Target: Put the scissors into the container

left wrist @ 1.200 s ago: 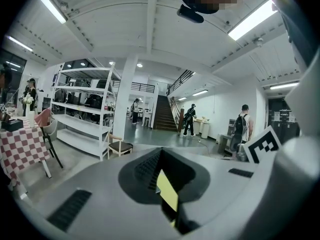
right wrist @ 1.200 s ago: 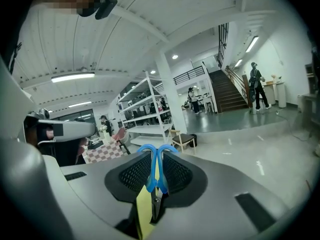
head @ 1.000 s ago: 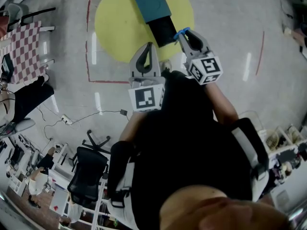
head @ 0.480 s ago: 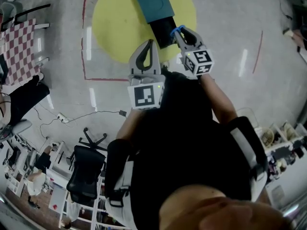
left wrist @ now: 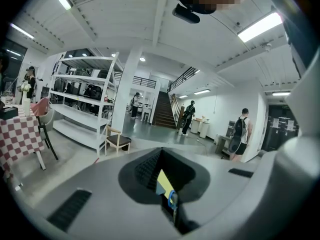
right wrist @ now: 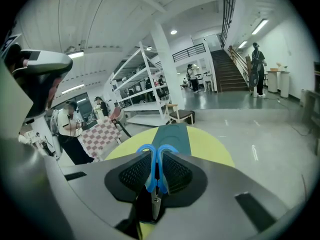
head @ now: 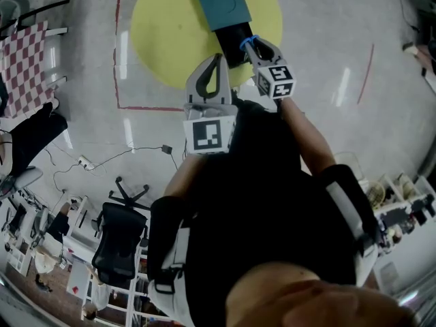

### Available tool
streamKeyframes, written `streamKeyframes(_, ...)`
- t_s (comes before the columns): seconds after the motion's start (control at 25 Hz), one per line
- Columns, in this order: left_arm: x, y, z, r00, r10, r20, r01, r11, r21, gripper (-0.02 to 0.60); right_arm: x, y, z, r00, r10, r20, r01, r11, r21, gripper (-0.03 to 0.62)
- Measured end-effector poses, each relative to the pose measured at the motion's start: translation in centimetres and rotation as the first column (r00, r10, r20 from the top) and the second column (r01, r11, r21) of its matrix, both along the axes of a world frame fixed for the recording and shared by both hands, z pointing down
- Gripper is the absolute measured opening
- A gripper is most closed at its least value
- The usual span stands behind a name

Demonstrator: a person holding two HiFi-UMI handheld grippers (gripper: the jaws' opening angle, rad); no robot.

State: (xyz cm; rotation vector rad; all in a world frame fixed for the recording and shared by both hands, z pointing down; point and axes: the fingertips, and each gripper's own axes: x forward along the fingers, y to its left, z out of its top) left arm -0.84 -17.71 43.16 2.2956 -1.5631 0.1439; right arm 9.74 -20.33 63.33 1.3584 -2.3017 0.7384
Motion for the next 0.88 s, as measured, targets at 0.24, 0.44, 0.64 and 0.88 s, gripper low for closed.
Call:
streamKeyframes(0.24, -0.1, 0.4, 0.1, 1.000, -0.008, -0.003, 0.008, 1.000, -0.009, -0.002, -0.1, 0.6, 2.1, 1.000, -0.016, -0.025, 0.015, 0.999, -0.048, 0.071)
streamKeyframes(0.44, -0.4, 0.0, 0.5, 1.000, -0.012, -0.009, 0.012, 1.000, -0.016, -0.002, -0.3, 0.1, 4.3, 0.999, -0.022, -0.035, 0.020, 0.998, -0.066, 0.071)
streamKeyframes(0.64, -0.8, -0.3, 1.1, 1.000, -0.017, -0.013, 0.017, 1.000, -0.026, -0.002, -1.0, 0.1, 5.5, 0.998, -0.038, -0.046, 0.033, 0.994, -0.100, 0.072)
streamKeyframes(0.88, -1.1, -0.4, 1.3, 1.000, -0.023, -0.012, 0.023, 0.999, -0.024, -0.002, -1.0, 0.2, 7.5, 0.996, -0.046, -0.071, 0.037, 0.991, -0.125, 0.071)
